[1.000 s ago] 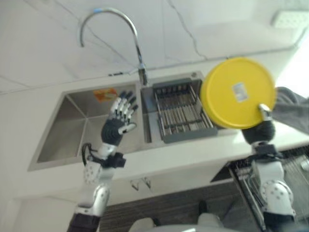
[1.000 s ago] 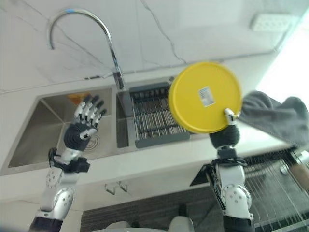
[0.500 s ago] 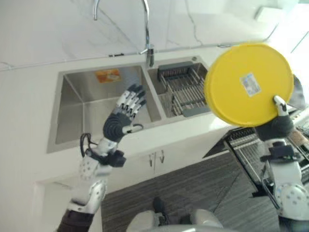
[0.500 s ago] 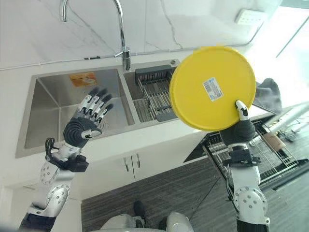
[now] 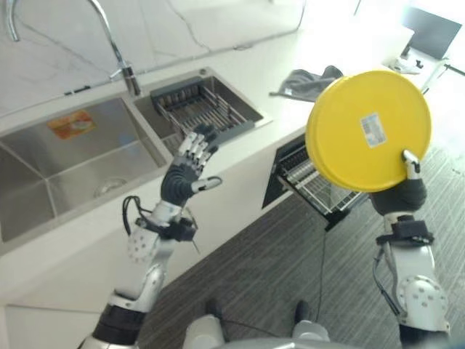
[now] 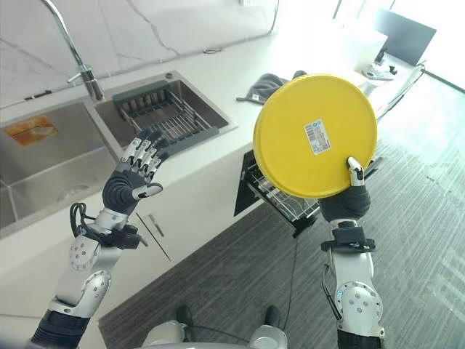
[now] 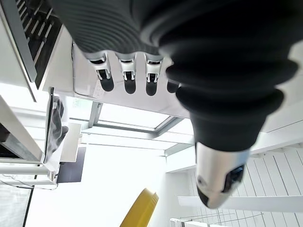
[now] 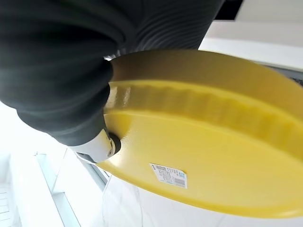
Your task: Place the dishes in the dishwasher.
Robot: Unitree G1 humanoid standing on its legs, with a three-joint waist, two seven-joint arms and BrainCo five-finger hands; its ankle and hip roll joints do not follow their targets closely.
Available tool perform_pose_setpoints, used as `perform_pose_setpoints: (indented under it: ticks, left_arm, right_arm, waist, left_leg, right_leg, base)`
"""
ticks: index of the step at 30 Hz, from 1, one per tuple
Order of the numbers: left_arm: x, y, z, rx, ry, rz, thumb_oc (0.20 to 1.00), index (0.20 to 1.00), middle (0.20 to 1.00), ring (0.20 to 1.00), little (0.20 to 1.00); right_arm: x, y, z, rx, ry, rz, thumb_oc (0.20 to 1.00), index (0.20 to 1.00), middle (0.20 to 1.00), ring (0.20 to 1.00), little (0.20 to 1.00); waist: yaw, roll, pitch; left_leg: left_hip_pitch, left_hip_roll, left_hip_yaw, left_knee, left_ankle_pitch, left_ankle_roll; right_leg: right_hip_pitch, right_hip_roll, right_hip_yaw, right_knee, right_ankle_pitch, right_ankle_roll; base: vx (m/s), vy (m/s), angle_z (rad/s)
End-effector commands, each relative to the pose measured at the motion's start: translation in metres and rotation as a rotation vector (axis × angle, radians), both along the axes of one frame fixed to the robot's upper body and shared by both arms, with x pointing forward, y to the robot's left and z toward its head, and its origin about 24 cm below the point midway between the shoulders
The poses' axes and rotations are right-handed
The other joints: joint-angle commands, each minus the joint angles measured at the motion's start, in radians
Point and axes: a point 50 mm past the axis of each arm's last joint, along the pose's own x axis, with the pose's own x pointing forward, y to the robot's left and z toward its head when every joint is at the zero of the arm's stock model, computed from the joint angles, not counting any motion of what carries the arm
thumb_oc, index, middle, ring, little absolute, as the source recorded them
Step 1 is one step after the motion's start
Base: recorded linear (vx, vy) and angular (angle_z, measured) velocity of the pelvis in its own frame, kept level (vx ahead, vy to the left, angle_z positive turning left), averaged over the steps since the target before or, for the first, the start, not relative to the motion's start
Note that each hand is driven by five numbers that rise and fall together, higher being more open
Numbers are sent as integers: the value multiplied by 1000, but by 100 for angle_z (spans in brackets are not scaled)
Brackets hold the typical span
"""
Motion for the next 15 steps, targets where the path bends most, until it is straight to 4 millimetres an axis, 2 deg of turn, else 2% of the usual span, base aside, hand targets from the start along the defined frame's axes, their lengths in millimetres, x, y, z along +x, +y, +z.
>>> perform_pose_setpoints:
  ticks: [1,2,3,4,5,6,7,9,11,12,13,15]
  left_arm:
    - [-13,-4,26,-2,-164,-29,1000,1000,1000,1000,1000]
    - [-14,0,21,-23,-148,-18,1000,1000,1000,1000,1000]
    - [-19,5,15,-26,-138,-5,1000,1000,1000,1000,1000]
    - [-19,6,14,-26,-136,-4,1000,1000,1000,1000,1000]
    - [-21,7,11,-30,-126,-3,1000,1000,1000,1000,1000]
    - [-22,7,9,-33,-117,-6,1000,1000,1000,1000,1000]
    - [-23,8,7,-37,-106,-3,1000,1000,1000,1000,1000]
    - [-22,7,6,-25,-99,-4,1000,1000,1000,1000,1000]
    - [-18,-1,9,-1,-115,-16,1000,1000,1000,1000,1000]
    - [-18,-3,10,-2,-117,-17,1000,1000,1000,1000,1000]
    - [-15,-6,12,-7,-124,-16,1000,1000,1000,1000,1000]
    - [-12,-8,14,11,-136,11,1000,1000,1000,1000,1000]
  right_arm:
    - [11,3,51,-58,-231,14,200,200,200,200,200]
    - [14,3,50,-75,-210,18,200,200,200,200,200]
    - [12,2,45,-103,-192,33,200,200,200,200,200]
    - [11,2,45,-107,-190,33,200,200,200,200,200]
    - [8,1,41,-122,-183,34,200,200,200,200,200]
    - [7,4,39,-133,-178,40,200,200,200,200,200]
    - [7,7,38,-145,-178,45,200,200,200,200,200]
    - [8,16,37,-142,-179,62,200,200,200,200,200]
    - [10,27,36,-137,-186,77,200,200,200,200,200]
    - [10,28,36,-137,-188,77,200,200,200,200,200]
    - [12,31,37,-146,-208,89,200,200,200,200,200]
    - [14,34,36,-145,-223,114,200,200,200,200,200]
  waist:
    - [1,27,-14]
    - [4,25,-14]
    - [4,19,-12]
    - [3,18,-12]
    - [-1,15,-9]
    - [6,12,-3]
    - [19,19,-6]
    - [30,39,-7]
    - [44,55,-2]
    - [47,55,0]
    - [54,56,1]
    - [70,52,0]
  left_leg:
    - [208,130,33,-191,1,-75]
    - [196,147,26,-150,0,-83]
    - [172,147,29,-66,-24,-77]
    - [167,146,36,-48,-31,-75]
    - [143,140,69,31,-41,-70]
    - [115,85,42,94,-91,-48]
    - [108,8,24,85,-130,-26]
    - [120,-58,41,15,-116,-11]
    - [100,-100,87,-71,-62,0]
    - [94,-103,89,-76,-57,0]
    - [87,-105,96,-86,-50,16]
    - [100,-127,48,-89,-63,32]
  right_leg:
    - [61,58,35,-37,-42,-19]
    - [64,87,50,-29,-58,-45]
    - [71,109,60,-29,-66,-67]
    - [73,111,57,-30,-67,-70]
    - [85,116,35,-32,-72,-84]
    - [99,114,20,-33,-77,-89]
    - [102,115,13,-26,-83,-82]
    - [116,128,3,-23,-91,-71]
    - [151,144,-19,-20,-109,-64]
    - [156,145,-22,-19,-113,-64]
    - [165,152,-26,-3,-138,-69]
    - [172,149,-28,39,-166,-62]
  base:
    - [-64,-532,1]
    - [-34,-633,-14]
    - [-14,-536,-28]
    - [26,-454,-25]
    - [60,-295,-26]
    - [128,-300,13]
    - [166,-144,56]
    - [200,-14,44]
    - [240,60,7]
    - [275,135,67]
    - [265,168,69]
    - [284,190,3]
